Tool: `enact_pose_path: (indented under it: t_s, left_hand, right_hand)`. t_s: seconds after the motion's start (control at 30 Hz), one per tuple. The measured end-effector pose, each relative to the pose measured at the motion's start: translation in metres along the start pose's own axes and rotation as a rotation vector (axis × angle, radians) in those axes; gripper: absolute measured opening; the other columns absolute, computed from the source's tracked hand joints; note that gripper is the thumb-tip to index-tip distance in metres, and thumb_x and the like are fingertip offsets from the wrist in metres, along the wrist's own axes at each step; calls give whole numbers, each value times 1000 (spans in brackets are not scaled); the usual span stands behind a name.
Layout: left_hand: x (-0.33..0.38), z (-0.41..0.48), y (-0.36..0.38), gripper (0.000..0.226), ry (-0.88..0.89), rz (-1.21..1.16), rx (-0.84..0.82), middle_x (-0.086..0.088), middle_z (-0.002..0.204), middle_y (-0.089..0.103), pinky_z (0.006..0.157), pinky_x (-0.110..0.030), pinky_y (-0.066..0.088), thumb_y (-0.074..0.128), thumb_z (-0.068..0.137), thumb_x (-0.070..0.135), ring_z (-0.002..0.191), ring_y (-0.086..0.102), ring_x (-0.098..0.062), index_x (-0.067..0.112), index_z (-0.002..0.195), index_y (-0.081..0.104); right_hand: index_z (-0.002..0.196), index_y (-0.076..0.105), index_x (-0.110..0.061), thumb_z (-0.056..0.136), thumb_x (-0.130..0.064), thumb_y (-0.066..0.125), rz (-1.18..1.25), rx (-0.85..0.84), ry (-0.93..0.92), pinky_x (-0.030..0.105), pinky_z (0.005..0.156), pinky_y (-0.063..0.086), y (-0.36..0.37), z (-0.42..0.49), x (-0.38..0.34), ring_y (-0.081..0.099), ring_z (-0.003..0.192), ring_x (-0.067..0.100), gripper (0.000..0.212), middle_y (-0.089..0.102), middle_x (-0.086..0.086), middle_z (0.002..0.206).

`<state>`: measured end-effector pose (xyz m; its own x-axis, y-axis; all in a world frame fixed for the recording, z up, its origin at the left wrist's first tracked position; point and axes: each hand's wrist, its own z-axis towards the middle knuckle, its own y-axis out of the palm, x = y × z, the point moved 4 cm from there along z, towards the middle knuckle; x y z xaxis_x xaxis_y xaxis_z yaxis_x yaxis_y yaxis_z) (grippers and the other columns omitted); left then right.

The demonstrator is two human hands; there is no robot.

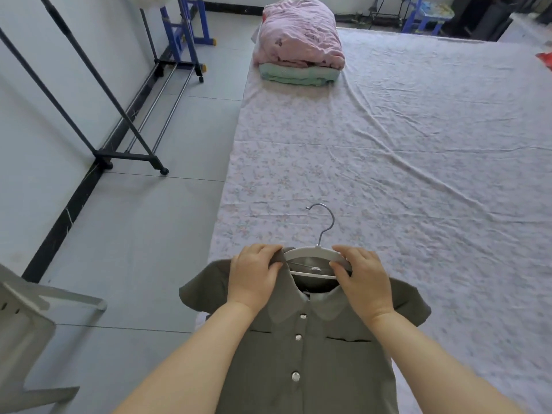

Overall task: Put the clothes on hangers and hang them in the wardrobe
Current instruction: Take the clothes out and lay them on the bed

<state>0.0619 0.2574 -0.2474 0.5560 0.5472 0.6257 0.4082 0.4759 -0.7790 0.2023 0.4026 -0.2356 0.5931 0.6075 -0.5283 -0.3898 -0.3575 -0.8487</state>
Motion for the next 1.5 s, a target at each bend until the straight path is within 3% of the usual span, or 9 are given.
enact_pose_path:
  t_s: [0.1, 0.37, 0.53, 0.73, 0.93, 1.17, 1.3, 1.5]
  left_hand:
    - [-24, 19, 27, 40, -62, 66, -31, 0, 130, 52, 101, -32, 28, 56, 90, 23, 121, 43, -20, 21, 129, 51]
    - [-54, -4, 50, 46, -138, 195, -166, 5, 134, 46, 96, -28, 26, 52, 91, 30, 123, 40, -17, 24, 135, 42]
    - [-41, -22, 19, 46, -127, 239, -182, 7, 133, 45, 97, -28, 26, 49, 92, 35, 123, 39, -15, 26, 136, 40]
    - [-38, -57, -66, 42, -179, 330, -142, 10, 130, 47, 97, -26, 28, 43, 92, 42, 121, 41, -12, 27, 131, 43]
    - [-66, -147, -191, 45, -388, 393, 58, 8, 134, 45, 99, -26, 29, 41, 93, 44, 124, 40, -13, 25, 133, 40]
    - [-64, -325, -299, 47, -796, 463, 424, 4, 133, 47, 97, -27, 33, 45, 91, 45, 121, 43, -17, 23, 132, 43]
    - [-30, -459, -315, 48, -1044, 518, 619, 7, 134, 47, 101, -28, 31, 48, 91, 45, 123, 43, -14, 24, 133, 43]
    - [59, -668, -291, 45, -1462, 560, 848, 2, 129, 52, 96, -28, 34, 48, 91, 40, 120, 46, -18, 19, 131, 46]
  right_hand:
    - [130, 50, -17, 89, -22, 59, -41, -77, 41, 33, 97, 35, 33, 24, 15, 42, 119, 23, 42, 55, 3, 124]
    - [129, 50, -17, 86, -23, 62, -89, -242, 60, 34, 97, 37, 73, -18, 34, 45, 114, 24, 45, 53, 3, 123]
    - [133, 44, -20, 88, -30, 58, -130, -298, 28, 29, 98, 35, 59, -37, 4, 41, 118, 20, 48, 47, -1, 128]
    - [137, 36, -25, 90, -32, 53, -214, -374, -139, 27, 100, 33, 29, -47, -79, 35, 123, 17, 50, 38, -6, 135]
    - [137, 32, -29, 89, -32, 49, -248, -442, -453, 26, 100, 31, 19, -73, -201, 35, 124, 18, 52, 38, -6, 137]
    - [138, 29, -30, 91, -36, 50, -151, -604, -1032, 28, 106, 29, 24, -170, -346, 34, 127, 16, 52, 34, -8, 139]
    - [135, 34, -30, 89, -37, 52, -133, -675, -1356, 28, 106, 29, 21, -269, -399, 32, 127, 16, 50, 37, -9, 137]
    - [138, 31, -29, 89, -41, 52, -101, -844, -1806, 29, 108, 26, 2, -467, -432, 29, 130, 17, 55, 34, -8, 141]
